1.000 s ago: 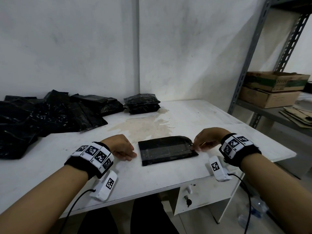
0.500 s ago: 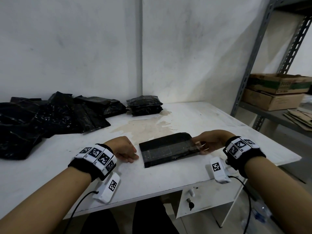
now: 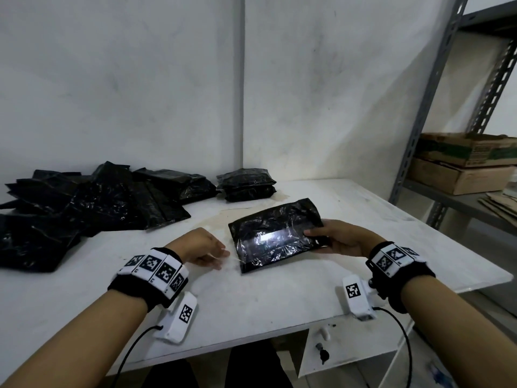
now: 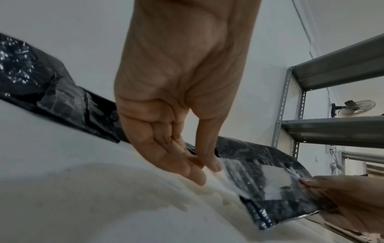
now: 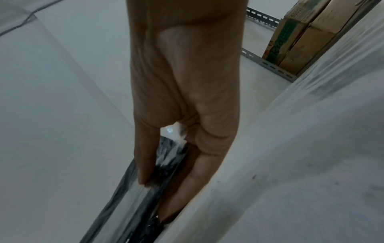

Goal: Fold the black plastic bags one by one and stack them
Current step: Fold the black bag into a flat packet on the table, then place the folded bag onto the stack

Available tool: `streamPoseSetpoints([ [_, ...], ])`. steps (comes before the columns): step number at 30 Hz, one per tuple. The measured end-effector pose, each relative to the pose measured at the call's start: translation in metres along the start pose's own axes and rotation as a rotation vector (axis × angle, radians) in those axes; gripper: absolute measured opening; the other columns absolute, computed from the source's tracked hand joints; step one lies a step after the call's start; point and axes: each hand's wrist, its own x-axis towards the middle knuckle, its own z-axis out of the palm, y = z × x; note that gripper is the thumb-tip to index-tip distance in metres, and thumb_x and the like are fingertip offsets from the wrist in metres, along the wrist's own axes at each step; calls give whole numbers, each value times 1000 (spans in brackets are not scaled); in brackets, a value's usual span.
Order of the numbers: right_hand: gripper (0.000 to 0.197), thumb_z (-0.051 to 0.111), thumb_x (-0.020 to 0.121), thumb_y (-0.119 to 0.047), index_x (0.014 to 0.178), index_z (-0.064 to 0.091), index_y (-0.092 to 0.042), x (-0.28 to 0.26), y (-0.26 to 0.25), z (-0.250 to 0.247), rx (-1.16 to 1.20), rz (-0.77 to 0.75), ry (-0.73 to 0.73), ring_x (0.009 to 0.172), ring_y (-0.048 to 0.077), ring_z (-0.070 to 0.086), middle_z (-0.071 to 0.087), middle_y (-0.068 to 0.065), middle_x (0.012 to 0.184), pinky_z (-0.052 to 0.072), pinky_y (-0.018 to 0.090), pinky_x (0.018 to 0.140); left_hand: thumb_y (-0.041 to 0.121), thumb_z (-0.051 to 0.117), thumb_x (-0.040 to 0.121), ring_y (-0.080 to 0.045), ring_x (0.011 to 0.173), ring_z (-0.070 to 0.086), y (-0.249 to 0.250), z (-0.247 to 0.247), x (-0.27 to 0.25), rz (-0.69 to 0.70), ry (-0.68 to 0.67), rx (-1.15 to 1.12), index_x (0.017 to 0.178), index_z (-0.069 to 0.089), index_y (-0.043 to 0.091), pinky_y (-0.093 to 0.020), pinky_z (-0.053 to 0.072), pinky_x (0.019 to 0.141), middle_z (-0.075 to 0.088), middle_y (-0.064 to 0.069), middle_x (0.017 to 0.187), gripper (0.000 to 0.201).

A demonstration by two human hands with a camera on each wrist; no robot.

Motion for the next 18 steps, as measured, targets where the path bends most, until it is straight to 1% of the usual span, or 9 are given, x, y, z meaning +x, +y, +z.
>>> streamPoseSetpoints([
  [2,30,62,89,-6,119,61,-7,3,-4,3,15,-39,0,94,17,68,69,9,112,58,27,76,8,74,81,-7,52,65,-1,-9,1,52,50,-42,91,64,8,-15,52,51,68,-5,73,14],
  [4,33,63,89,-6,122,59,-6,6,-9,10,31,-71,-5,99,19,68,68,11,117,58,27,76,7,72,83,-5,53,63,-1,-19,0,98,81,-111,90,64,8,-16,53,56,64,-5,75,10],
  [7,31,62,90,-6,120,59,-6,12,-16,22,65,-124,-9,98,18,69,70,9,115,58,25,75,2,66,86,-11,67,69,-3,-32,-6,167,76,-292,103,61,1,-21,58,66,68,-10,83,18],
  [9,33,62,89,-7,122,59,-5,16,-20,28,81,-160,-9,98,17,69,70,9,116,58,24,74,1,66,85,-16,75,70,-4,-39,-10,225,122,-361,110,57,-1,-24,59,69,68,-12,88,27],
  [11,37,63,88,-9,124,58,-4,20,-22,33,89,-182,-8,98,17,69,69,10,117,58,24,76,3,70,83,-16,79,66,-5,-43,-12,273,222,-359,114,53,1,-24,56,69,66,-12,93,36],
  [13,38,63,88,-10,125,58,-5,25,-23,37,89,-198,-7,99,17,68,69,10,117,58,25,79,7,76,79,-14,84,62,-6,-44,-11,292,319,-322,115,52,5,-23,52,69,63,-11,101,44],
  [15,35,62,90,-10,125,58,-6,28,-22,40,88,-224,-9,100,17,68,69,9,118,58,24,78,12,80,75,-14,88,58,-7,-42,-10,289,381,-304,115,50,9,-22,49,68,58,-8,104,49],
  [17,34,61,91,-10,125,58,-7,33,-22,43,99,-246,14,98,16,68,69,10,118,57,23,73,14,81,74,-15,90,54,-8,-39,-9,296,472,-265,113,49,12,-20,46,67,53,-4,101,51],
  [18,35,61,91,-11,125,58,-6,35,-22,44,108,-253,28,99,17,68,68,12,120,58,23,73,12,80,75,-14,86,53,-8,-38,-8,311,535,-248,111,49,12,-18,44,66,50,-2,96,47],
])
